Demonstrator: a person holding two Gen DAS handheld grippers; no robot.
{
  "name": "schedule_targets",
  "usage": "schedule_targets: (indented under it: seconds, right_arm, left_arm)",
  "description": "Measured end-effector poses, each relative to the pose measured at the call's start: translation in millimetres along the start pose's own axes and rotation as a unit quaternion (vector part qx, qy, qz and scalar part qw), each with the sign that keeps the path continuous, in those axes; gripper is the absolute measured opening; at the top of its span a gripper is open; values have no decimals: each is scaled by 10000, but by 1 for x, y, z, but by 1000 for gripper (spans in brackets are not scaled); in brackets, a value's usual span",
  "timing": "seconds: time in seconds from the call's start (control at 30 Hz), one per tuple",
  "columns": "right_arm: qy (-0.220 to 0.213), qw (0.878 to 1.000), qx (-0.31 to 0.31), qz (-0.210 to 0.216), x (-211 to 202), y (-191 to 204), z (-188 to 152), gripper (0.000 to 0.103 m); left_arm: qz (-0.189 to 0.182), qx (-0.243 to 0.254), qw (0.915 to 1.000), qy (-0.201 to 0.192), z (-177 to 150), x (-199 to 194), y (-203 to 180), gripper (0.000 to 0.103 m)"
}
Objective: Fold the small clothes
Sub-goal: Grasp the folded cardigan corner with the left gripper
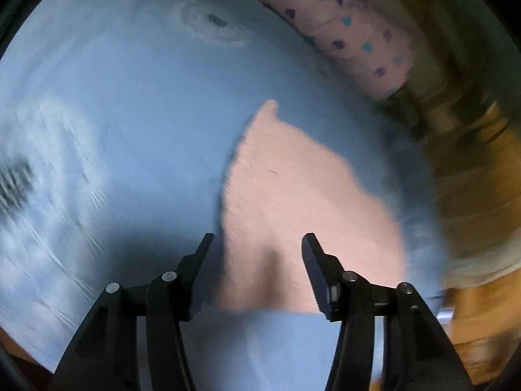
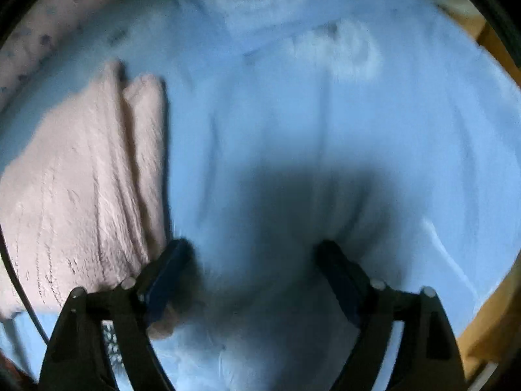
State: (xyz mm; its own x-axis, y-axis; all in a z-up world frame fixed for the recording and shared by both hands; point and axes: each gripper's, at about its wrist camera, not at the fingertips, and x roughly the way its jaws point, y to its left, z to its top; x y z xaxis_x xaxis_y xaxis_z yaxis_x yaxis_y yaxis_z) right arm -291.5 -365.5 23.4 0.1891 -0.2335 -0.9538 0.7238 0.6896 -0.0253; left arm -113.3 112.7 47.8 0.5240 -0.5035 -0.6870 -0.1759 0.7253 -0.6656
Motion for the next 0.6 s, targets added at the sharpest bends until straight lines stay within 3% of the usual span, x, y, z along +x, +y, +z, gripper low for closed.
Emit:
schedule_targets:
  seconds: [0.1, 0.13, 0.2, 0.33, 0.4, 0.5, 0.6]
  right_arm:
    - [-27, 10000, 8, 66, -6, -1, -1, 89]
    - [-9, 9998, 128, 167, -6, -4, -1, 89]
    - [-43, 9988, 342, 344, -9, -12, 1, 88]
    - [-298, 9912, 958, 860, -25, -26, -9, 88]
    - [-96, 9853, 1266, 1140, -34, -28, -14, 88]
    - [-121, 9739, 1487, 1712, -62, -26, -14, 87]
    - [-456, 9653, 1806, 1832, -70, -27, -23, 88]
  left_arm:
    - [-881, -689, 9930, -390, -7, -23, 25, 50]
    - [-995, -780, 9906, -531, -7, -27, 28, 57]
    - [-1141, -1021, 9851, -778, -9, -38, 42, 60]
    - [-1387, -1571, 9738, -879, -12, -41, 69, 70]
    - [-1700, -1835, 9639, -915, -15, -36, 87, 73]
    - [-1529, -1918, 9662, -789, -18, -19, 94, 74]
    - [-1585, -1628, 9723, -553, -14, -11, 78, 74]
